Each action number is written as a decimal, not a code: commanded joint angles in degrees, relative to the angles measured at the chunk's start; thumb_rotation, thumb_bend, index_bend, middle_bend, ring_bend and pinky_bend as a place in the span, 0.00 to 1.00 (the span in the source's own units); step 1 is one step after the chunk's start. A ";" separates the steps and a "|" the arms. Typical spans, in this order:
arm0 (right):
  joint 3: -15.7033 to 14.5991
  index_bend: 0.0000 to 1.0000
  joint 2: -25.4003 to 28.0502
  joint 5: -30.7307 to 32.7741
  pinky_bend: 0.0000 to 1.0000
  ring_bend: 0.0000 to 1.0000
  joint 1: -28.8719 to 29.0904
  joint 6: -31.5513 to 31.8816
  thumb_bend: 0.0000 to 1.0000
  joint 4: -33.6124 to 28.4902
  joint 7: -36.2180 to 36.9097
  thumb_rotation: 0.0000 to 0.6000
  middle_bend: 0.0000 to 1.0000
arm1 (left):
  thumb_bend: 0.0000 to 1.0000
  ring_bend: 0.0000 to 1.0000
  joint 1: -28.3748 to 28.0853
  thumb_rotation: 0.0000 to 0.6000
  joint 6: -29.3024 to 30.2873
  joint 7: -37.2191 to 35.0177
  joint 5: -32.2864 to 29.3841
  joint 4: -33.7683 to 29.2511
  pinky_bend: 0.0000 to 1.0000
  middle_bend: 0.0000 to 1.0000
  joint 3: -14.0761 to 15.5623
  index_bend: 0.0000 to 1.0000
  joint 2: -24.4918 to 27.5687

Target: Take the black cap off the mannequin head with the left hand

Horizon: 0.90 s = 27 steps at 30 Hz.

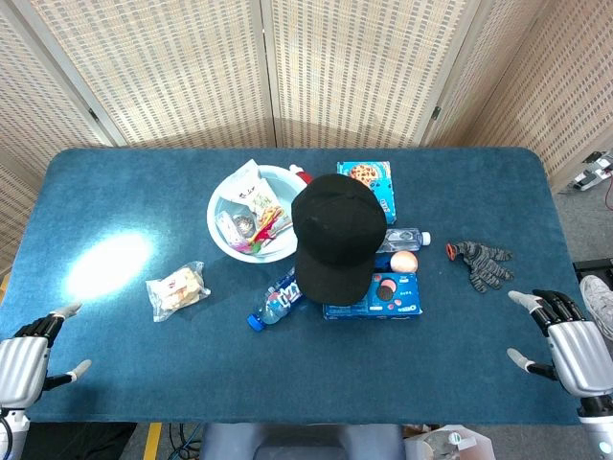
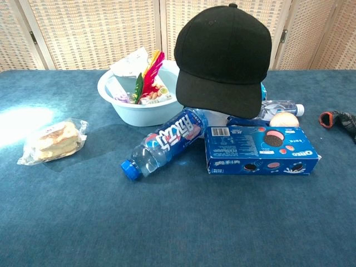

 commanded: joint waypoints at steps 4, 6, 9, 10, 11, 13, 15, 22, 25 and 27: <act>0.16 0.23 -0.01 0.34 0.19 0.17 0.38 -0.47 0.13 -0.34 -0.28 1.00 0.29 | 0.00 0.33 -0.02 1.00 -0.05 -0.04 0.10 -0.02 0.38 0.28 0.02 0.21 -0.03; 0.03 0.23 0.06 0.26 0.19 0.17 0.19 -0.17 0.13 -0.07 -0.02 1.00 0.29 | 0.00 0.33 -0.06 1.00 0.03 0.02 0.38 -0.05 0.38 0.28 0.07 0.21 -0.05; 0.00 0.23 0.22 0.15 0.19 0.17 -0.11 0.51 0.13 0.18 0.28 1.00 0.29 | 0.00 0.33 -0.21 1.00 0.07 -0.20 1.17 -0.12 0.38 0.28 0.27 0.21 0.03; 0.00 0.23 0.37 0.15 0.19 0.17 -0.27 0.82 0.13 0.14 0.29 1.00 0.29 | 0.00 0.34 -0.30 1.00 0.10 -0.38 1.58 -0.11 0.38 0.28 0.36 0.21 0.09; 0.02 0.23 0.50 0.13 0.19 0.17 -0.40 1.11 0.13 0.10 0.28 1.00 0.29 | 0.00 0.34 -0.38 1.00 0.16 -0.46 1.91 -0.03 0.38 0.28 0.39 0.21 0.10; 0.11 0.23 0.84 0.06 0.19 0.17 -0.79 2.01 0.13 -0.03 0.29 1.00 0.29 | 0.00 0.34 -0.69 1.00 0.36 -0.86 2.83 0.33 0.38 0.28 0.37 0.21 0.02; 0.26 0.23 1.31 0.05 0.19 0.17 -1.27 3.10 0.13 -0.24 0.24 1.00 0.29 | 0.00 0.34 -1.21 1.00 0.33 -1.54 3.99 0.57 0.38 0.28 0.43 0.21 0.08; 0.48 0.23 2.57 -0.15 0.19 0.17 -2.58 5.67 0.13 -1.09 -0.24 1.00 0.29 | 0.00 0.35 -5.41 1.00 -2.52 -4.94 9.53 0.46 0.38 0.29 0.78 0.21 1.03; 0.32 0.23 2.78 -0.27 0.19 0.17 -2.96 6.08 0.13 -1.29 -0.13 1.00 0.29 | 0.00 0.38 -8.28 1.00 -5.01 -7.65 11.84 0.23 0.43 0.31 0.87 0.22 1.34; 0.24 0.23 2.80 -0.35 0.19 0.17 -3.19 6.35 0.13 -1.33 -0.06 1.00 0.29 | 0.00 0.41 -10.45 1.00 -6.59 -9.20 13.50 0.30 0.47 0.33 0.71 0.23 1.18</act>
